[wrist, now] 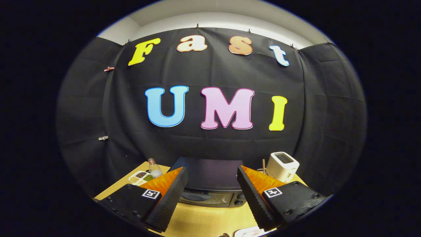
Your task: Open the toaster oven, put the food inside, and close the toaster oven door.
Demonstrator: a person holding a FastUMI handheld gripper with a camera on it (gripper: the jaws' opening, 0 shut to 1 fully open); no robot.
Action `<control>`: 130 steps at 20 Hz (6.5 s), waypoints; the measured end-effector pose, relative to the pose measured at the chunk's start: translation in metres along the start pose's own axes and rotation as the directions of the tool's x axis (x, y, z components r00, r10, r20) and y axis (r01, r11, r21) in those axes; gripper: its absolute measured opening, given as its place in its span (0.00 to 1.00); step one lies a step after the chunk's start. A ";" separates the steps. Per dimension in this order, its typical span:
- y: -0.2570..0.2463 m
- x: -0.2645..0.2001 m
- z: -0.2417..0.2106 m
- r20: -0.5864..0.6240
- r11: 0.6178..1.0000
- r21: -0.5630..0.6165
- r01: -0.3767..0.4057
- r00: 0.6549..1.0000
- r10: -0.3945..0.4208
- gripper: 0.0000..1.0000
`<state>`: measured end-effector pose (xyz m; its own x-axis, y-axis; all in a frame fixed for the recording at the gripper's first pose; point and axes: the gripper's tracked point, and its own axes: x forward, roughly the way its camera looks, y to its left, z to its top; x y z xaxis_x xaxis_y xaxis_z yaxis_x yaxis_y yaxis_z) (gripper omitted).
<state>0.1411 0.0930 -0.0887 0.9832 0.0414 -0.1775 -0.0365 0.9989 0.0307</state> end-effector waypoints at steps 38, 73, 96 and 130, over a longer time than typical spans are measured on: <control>0.030 0.110 -0.174 -0.414 0.997 0.037 0.062 0.910 -0.042 0.99; -0.041 -0.098 -0.248 -0.597 0.986 0.167 -0.016 0.794 0.115 0.99; -0.266 -0.133 -0.390 -0.885 0.990 0.081 0.112 0.466 0.020 0.52; -0.216 -0.123 -0.305 -0.577 0.425 0.811 0.401 0.663 0.476 0.05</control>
<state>-0.0263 -0.1205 -0.3741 0.5315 0.5171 -0.6709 0.5237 0.4219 0.7400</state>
